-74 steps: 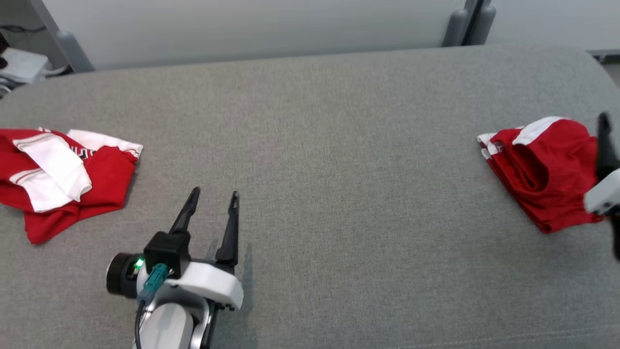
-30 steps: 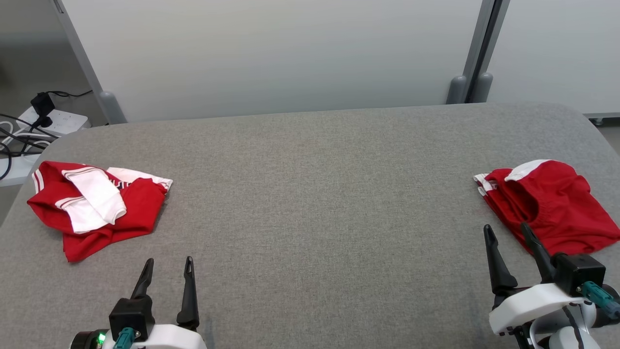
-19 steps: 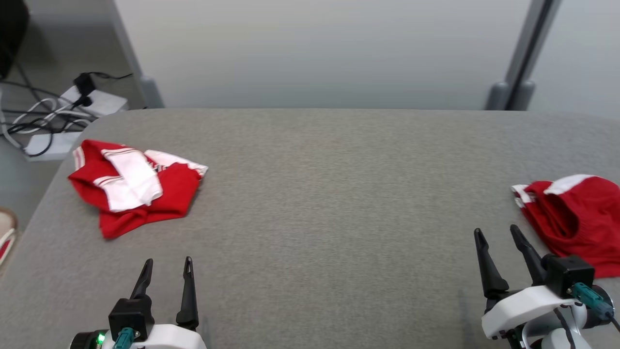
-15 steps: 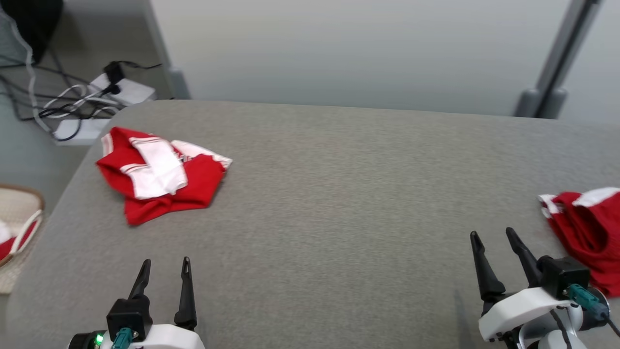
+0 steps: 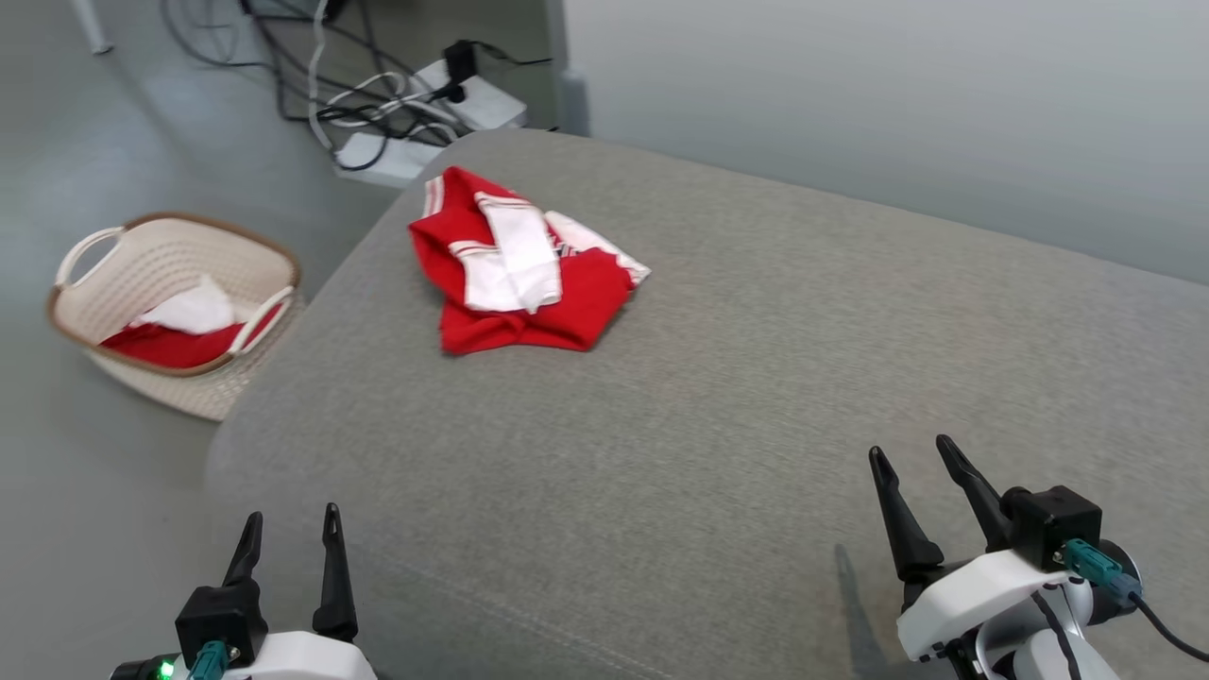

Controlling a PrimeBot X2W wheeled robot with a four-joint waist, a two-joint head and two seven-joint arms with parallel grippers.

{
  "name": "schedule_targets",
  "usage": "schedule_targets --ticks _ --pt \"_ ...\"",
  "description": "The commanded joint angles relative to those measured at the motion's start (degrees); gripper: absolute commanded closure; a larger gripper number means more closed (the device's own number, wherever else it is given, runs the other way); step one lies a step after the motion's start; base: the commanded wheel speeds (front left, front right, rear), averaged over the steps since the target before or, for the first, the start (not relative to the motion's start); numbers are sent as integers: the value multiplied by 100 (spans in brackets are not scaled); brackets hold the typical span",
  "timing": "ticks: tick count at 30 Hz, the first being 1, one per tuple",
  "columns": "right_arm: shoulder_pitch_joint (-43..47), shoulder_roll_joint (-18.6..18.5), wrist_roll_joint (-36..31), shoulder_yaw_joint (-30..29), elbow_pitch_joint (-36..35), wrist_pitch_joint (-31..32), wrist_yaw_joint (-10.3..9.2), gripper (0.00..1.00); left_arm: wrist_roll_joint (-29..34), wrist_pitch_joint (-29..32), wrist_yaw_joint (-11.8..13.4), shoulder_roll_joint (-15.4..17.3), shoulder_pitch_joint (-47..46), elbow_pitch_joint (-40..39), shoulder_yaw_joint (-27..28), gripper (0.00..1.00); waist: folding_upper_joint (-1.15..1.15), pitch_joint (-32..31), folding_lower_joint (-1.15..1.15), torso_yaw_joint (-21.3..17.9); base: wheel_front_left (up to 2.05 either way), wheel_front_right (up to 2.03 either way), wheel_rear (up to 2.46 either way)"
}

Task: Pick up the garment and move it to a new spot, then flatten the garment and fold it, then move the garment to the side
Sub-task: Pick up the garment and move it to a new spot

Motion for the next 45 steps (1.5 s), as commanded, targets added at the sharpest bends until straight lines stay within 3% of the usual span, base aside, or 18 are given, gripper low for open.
schedule_targets --ticks 1,10,18,23,30,37,45 --pt "-179 -65 31 161 -62 -75 24 0 -56 -34 44 36 -208 -120 196 0 0 94 0 301 0 0 0" --pt "-221 -84 76 348 12 -75 24 0 -78 -34 -19 36 -225 -48 404 0 0 164 0 377 0 0 0" --pt "-309 -197 138 412 70 -75 24 0 -271 -34 -579 79 -741 260 560 0 0 396 0 130 0 0 0" --pt "-470 -312 144 459 30 -75 24 0 -172 -34 -960 431 -1669 788 568 0 0 727 0 -129 0 0 0" --pt "-763 -466 135 601 -92 -75 24 0 -256 -29 -1235 915 -3132 1829 428 0 0 1289 0 -580 0 0 0" --pt "-1101 -565 117 777 -360 -76 24 0 -734 90 -1336 1368 -4319 2848 293 0 0 1882 0 -1119 0 0 0" --pt "-1462 -605 127 953 -701 -76 24 0 -1567 171 -1343 1813 -4944 3564 126 0 0 2396 0 -1736 0 0 0"
